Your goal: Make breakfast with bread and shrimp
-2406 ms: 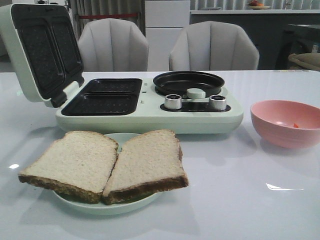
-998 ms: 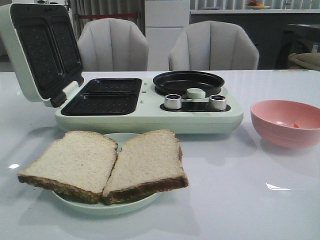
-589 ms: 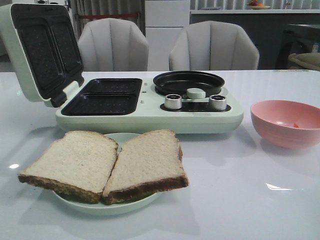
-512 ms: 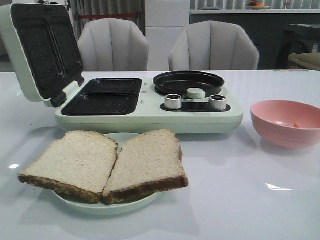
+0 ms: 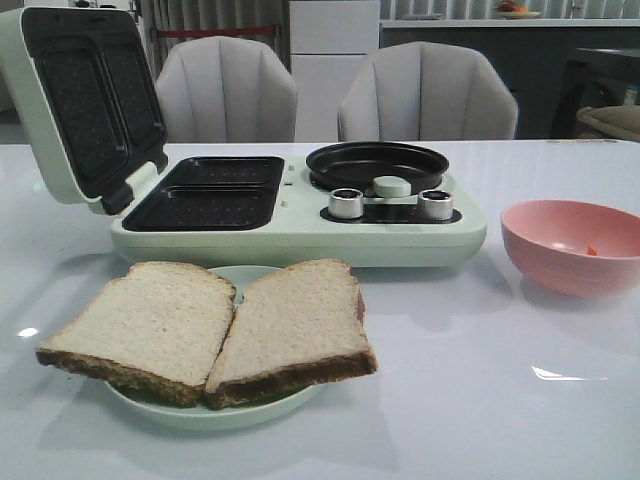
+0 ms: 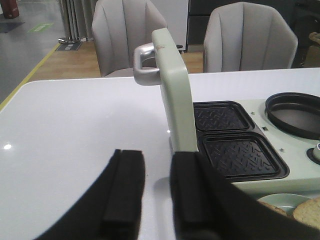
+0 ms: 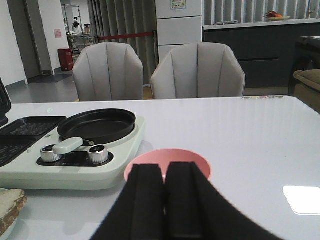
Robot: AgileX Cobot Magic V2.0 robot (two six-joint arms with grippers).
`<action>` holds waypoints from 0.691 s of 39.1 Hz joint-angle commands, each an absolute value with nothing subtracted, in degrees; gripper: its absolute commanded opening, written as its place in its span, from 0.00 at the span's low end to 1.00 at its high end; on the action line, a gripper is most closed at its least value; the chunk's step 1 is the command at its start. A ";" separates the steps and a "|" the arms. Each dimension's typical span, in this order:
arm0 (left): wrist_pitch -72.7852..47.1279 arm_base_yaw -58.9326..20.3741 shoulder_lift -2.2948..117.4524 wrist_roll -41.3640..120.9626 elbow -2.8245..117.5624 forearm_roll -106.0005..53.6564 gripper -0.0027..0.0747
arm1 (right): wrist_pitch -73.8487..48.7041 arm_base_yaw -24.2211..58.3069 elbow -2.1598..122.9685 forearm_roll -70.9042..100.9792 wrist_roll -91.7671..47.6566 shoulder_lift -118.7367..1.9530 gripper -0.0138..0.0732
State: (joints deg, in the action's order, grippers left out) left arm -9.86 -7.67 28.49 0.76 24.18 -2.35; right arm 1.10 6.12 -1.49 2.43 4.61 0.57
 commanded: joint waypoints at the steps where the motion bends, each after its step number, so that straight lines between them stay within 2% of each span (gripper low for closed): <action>1: -5.22 -7.61 29.03 0.42 26.32 -3.02 0.65 | 6.38 5.96 -0.62 2.27 4.29 1.83 0.33; 3: -5.22 -7.61 29.03 0.42 26.32 -3.02 0.73 | 6.38 5.96 -0.62 2.27 4.29 1.83 0.33; 5: -5.22 -7.61 29.03 0.42 26.32 -3.02 0.76 | 6.38 5.96 -0.62 2.27 4.29 1.83 0.33; 20: -8.23 -7.61 29.03 0.71 26.32 1.16 0.77 | 6.38 5.96 -0.62 2.27 4.29 1.83 0.33; 27: -8.98 -10.92 29.03 0.93 25.83 6.26 0.77 | 6.38 5.96 -0.62 2.27 4.29 1.83 0.33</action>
